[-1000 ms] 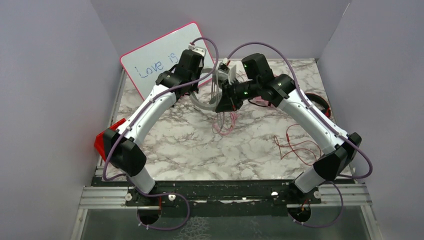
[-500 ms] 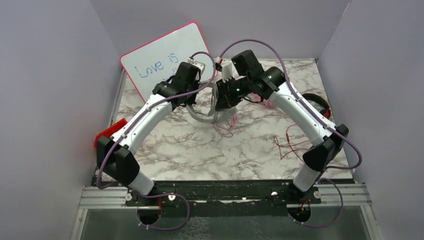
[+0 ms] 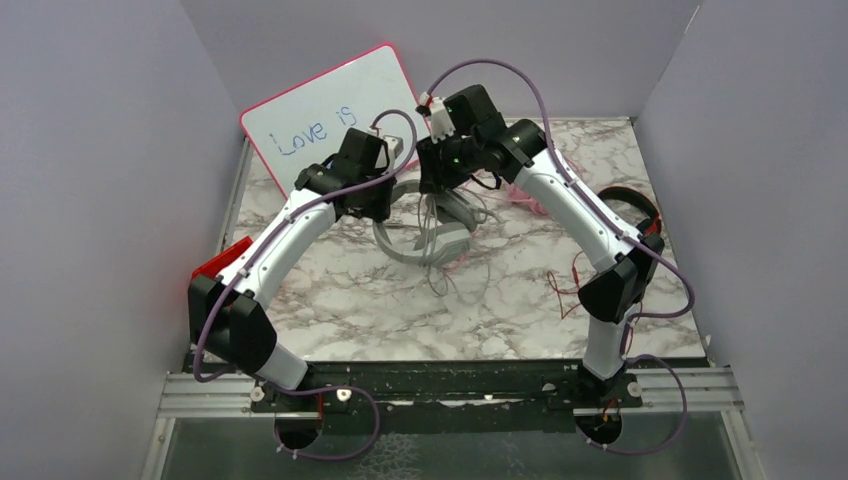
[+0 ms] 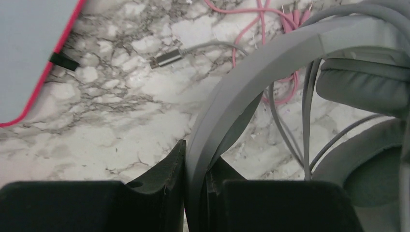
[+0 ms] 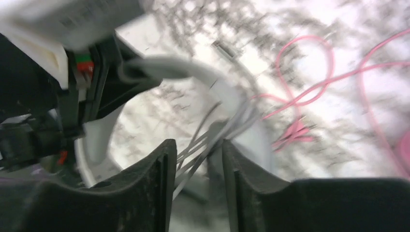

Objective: Wrap the headphones
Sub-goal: Wrap the headphones cable around the headphones.

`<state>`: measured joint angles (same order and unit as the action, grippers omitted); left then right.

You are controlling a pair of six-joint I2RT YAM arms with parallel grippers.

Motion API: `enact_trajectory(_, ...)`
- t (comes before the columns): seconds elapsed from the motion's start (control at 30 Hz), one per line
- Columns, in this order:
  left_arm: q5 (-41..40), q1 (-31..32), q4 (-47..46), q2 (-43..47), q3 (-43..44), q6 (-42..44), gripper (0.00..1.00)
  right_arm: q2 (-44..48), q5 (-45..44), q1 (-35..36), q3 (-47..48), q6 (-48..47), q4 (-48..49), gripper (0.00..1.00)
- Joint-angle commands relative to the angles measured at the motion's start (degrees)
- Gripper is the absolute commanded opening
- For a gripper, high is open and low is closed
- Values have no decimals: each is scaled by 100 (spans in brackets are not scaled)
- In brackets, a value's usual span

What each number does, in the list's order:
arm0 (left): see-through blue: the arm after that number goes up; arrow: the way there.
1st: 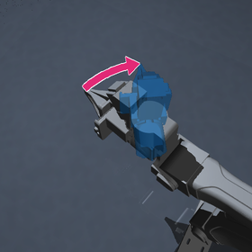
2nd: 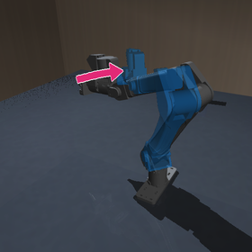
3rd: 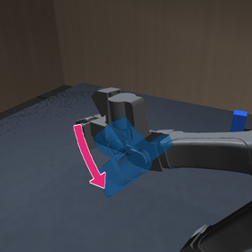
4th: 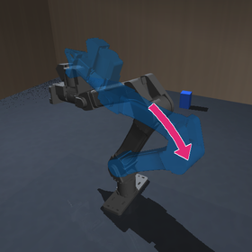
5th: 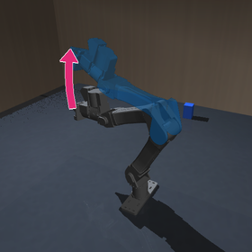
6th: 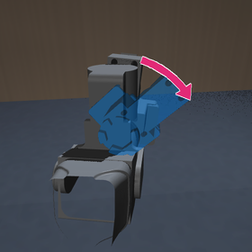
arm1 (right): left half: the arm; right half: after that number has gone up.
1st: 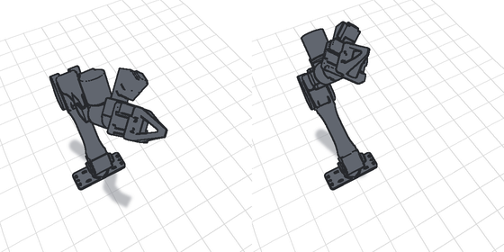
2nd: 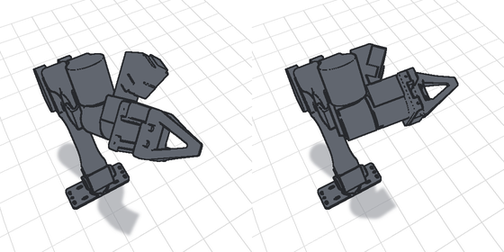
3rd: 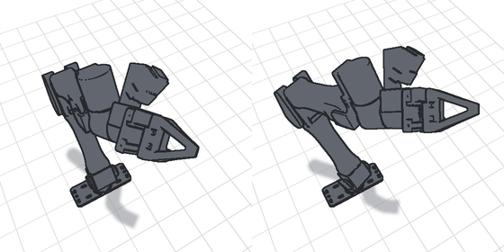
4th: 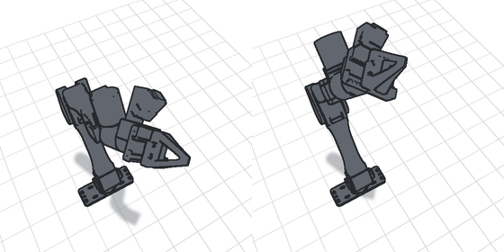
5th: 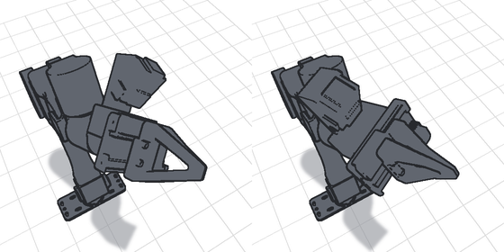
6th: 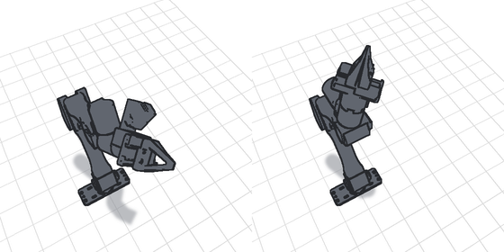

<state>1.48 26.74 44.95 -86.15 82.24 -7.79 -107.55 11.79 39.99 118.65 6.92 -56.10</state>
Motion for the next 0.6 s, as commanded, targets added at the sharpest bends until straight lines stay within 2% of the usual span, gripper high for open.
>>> enact_trajectory(0.0, 1444, -324, 185, 82, -93, -299, 0, -215, -698, -57, 486, -72, 339, 53)
enact_trajectory(0.1, 1654, -497, 181, 51, -175, -315, 0, -123, -772, -53, 614, -124, 376, 68)
enact_trajectory(0.23, 1549, -654, 119, 5, -242, -349, 0, -17, -839, -58, 1227, -111, -21, 74)
enact_trajectory(0.37, 1230, -882, 6, 34, -203, -400, 0, 1217, -566, -168, 96, 78, 706, 80)
enact_trajectory(0.47, 1035, -1040, -90, 171, -207, -463, 0, 1849, -734, -458, -341, 211, 722, 81)
enact_trajectory(0.53, 1070, -1096, -149, 235, -194, -477, 0, 2158, -909, -938, -679, 393, 662, 83)
enact_trajectory(0.57, 1120, -1115, -162, 270, -177, -474, 0, 2302, -783, -1462, -925, 500, 714, 83)
